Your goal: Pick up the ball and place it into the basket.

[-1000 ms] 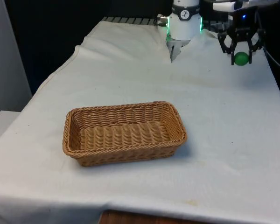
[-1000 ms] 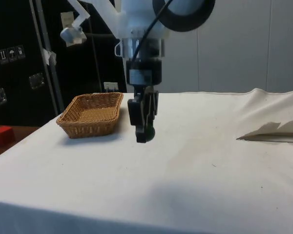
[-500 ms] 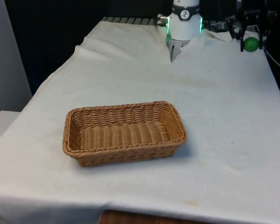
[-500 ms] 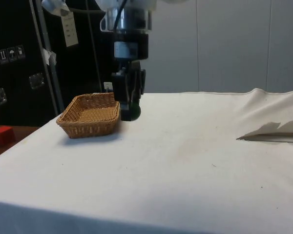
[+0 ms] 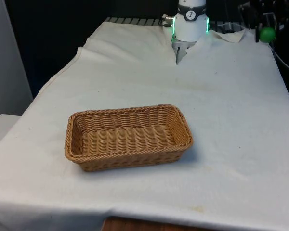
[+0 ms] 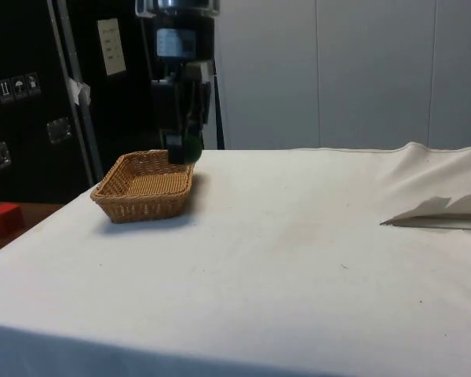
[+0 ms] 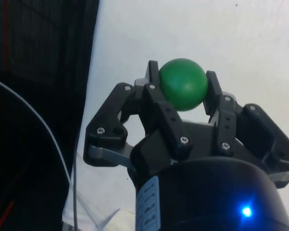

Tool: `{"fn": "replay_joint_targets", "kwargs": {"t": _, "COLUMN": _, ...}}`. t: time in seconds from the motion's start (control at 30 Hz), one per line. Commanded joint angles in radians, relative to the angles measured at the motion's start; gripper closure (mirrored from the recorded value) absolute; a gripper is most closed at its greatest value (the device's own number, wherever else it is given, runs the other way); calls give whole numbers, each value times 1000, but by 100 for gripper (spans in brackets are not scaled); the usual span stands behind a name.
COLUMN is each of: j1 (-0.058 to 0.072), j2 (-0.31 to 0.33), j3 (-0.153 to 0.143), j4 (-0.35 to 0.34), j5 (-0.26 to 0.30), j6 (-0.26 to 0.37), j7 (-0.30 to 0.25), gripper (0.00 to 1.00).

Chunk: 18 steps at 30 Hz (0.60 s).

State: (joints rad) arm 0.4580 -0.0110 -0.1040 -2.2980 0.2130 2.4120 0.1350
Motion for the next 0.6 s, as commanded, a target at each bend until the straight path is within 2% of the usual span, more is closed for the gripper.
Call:
{"fn": "replay_joint_targets", "kwargs": {"t": 0.0, "j1": -3, "j2": 12, "j3": -3, "j4": 17, "j5": -8, "j6": -12, "j7": 3, "gripper": 98}}
{"fn": "replay_joint_targets", "kwargs": {"t": 0.1, "j1": -1, "j2": 11, "j3": -4, "j4": 19, "j5": 0, "j6": -5, "j7": -2, "gripper": 98}}
{"fn": "replay_joint_targets", "kwargs": {"t": 0.33, "j1": -7, "j2": 76, "j3": -30, "j4": 117, "j5": -1, "j6": -37, "j7": -26, "gripper": 98}}
{"fn": "replay_joint_targets", "kwargs": {"t": 0.43, "j1": -8, "j2": 99, "j3": -40, "j4": 149, "j5": -2, "j6": -47, "j7": -34, "gripper": 98}}
{"fn": "replay_joint_targets", "kwargs": {"t": 0.47, "j1": -5, "j2": 91, "j3": -39, "j4": 137, "j5": 0, "j6": -34, "j7": -32, "gripper": 98}}
{"fn": "replay_joint_targets", "kwargs": {"t": 0.5, "j1": -9, "j2": 108, "j3": -44, "j4": 161, "j5": -3, "j6": -50, "j7": -37, "gripper": 98}}
{"fn": "replay_joint_targets", "kwargs": {"t": 0.57, "j1": -9, "j2": 125, "j3": -50, "j4": 181, "j5": -3, "j6": -54, "j7": -42, "gripper": 98}}
